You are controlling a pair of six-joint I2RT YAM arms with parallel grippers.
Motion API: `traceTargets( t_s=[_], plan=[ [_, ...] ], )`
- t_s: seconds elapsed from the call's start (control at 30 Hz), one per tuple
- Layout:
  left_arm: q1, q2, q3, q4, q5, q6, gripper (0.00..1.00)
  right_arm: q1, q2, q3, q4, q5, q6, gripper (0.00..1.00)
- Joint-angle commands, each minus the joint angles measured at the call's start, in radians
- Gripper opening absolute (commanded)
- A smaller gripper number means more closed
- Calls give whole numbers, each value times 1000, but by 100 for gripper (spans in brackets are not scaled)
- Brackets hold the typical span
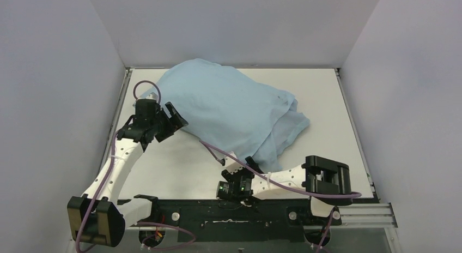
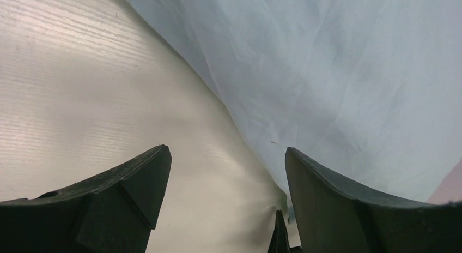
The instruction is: Put the pillow into the pillowcase
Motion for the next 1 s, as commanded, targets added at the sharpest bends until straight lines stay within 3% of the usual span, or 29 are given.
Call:
traceTargets(
  t_s=[0.0,0.17,0.2,0.33,0.4,0.57,0.77,0.97],
  plan=[
    [18,-29,-13,29,2,-37,76,-41,74,51,-15,125,84,76],
    [28,-21,-31,34,-7,-57,75,-82,158,61,1,147,70,70],
    [31,-19,-33,33,-9,-67,75,-87,167,60,-4,158,74,64],
    [44,-2,-18,-18,-69,-152,74,-95,146,62,-37,196,60,16],
    [62,16,4,-59,-90,-211,74,-93,95,74,-57,198,26,0],
    [150,52,56,-81,-47,-329,74,-61,-135,93,-86,156,-82,0],
    [243,72,105,6,-28,-375,79,-65,-496,66,21,30,-270,0],
    [257,118,85,167,62,-383,82,-93,-661,78,26,6,-334,0]
  ],
)
